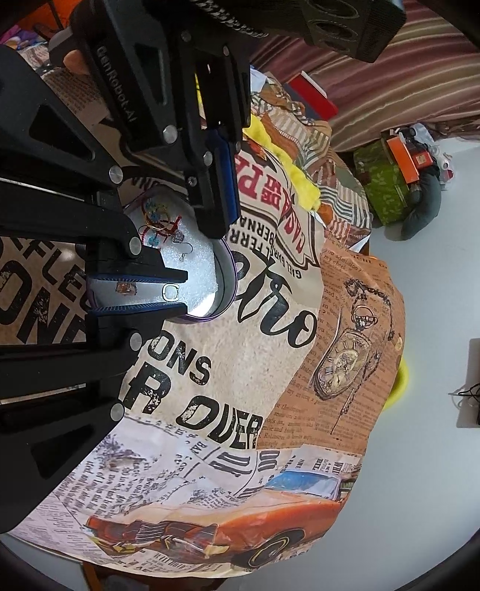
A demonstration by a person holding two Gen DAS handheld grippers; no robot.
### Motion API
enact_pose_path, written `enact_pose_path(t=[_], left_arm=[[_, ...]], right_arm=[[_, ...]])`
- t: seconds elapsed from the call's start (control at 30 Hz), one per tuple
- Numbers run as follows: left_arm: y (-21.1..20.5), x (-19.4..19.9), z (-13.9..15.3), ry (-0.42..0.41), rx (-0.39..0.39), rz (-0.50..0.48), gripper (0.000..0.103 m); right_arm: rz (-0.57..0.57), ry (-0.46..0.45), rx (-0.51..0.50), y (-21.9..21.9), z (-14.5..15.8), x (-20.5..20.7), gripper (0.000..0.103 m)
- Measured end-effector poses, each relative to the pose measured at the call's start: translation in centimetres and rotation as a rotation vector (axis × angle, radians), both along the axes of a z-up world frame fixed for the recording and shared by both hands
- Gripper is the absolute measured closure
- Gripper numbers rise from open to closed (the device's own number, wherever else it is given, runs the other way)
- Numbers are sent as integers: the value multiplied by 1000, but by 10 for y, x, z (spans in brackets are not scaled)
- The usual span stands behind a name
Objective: Organize jewelry
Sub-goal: 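Open both grippers to drop the earring and ring into the tin, then move both grippers back to the beaded bracelet and gold ring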
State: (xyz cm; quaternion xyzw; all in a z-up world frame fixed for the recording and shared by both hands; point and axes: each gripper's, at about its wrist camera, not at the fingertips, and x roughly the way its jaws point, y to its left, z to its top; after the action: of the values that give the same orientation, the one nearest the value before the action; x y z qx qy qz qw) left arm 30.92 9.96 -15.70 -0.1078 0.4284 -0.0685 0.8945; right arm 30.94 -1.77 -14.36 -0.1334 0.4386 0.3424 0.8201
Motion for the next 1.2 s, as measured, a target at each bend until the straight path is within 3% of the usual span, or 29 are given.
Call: enact_pose_path(t=[0.27, 0.43, 0.6, 1.2], left_arm=[[9, -11, -1, -5, 65, 20, 87], [9, -19, 0, -18, 113, 20, 76], [8, -23, 1, -15, 131, 19, 75], [-24, -74, 44, -61, 150, -7, 75]], right_arm=[[15, 9, -14, 9, -5, 0, 94], [28, 11, -38, 14, -7, -2, 94], [20, 1, -49, 12, -5, -5, 86], [-34, -99, 8, -31, 54, -54, 86]])
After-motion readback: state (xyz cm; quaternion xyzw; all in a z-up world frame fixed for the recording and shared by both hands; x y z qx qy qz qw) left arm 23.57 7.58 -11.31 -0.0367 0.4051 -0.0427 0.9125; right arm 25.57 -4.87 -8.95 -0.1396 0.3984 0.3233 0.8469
